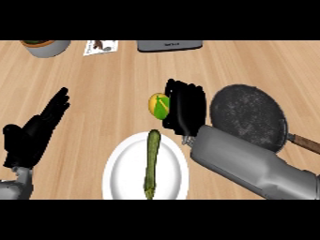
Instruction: Pick the lemon from the plate and place it in the pan
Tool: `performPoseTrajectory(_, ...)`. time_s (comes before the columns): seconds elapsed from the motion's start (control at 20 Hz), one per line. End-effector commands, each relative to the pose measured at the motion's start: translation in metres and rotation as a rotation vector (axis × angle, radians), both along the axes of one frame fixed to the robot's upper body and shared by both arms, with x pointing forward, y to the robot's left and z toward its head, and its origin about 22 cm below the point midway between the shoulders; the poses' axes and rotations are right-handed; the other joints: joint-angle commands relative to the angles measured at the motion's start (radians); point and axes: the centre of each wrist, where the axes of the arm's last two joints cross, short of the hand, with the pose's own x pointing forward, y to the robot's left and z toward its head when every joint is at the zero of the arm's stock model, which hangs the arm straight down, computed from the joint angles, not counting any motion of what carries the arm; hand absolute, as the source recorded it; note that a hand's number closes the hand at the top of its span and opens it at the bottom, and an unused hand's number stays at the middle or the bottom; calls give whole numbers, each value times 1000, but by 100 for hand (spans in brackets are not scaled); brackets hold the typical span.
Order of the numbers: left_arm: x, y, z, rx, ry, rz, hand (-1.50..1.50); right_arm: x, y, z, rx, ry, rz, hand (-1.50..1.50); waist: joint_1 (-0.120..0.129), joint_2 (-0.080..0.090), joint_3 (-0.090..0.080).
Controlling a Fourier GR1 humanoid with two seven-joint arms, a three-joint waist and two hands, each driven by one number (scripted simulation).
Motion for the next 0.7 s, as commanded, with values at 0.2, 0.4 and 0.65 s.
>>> performPoseTrajectory(0.2, -4, -8, -1, -9, -12, -32, 0, 3, -99, -32, 70, -71, -331, 150, 40, 18, -2)
performPoseTrajectory(0.4, 6, -22, 9, -15, -25, -67, 0, -6, -148, -47, 66, -107, -377, 150, 63, 28, -2)
performPoseTrajectory(0.65, 15, -42, 16, -12, -10, -87, 0, -10, -181, -61, 81, -138, -427, 150, 81, 33, -1)
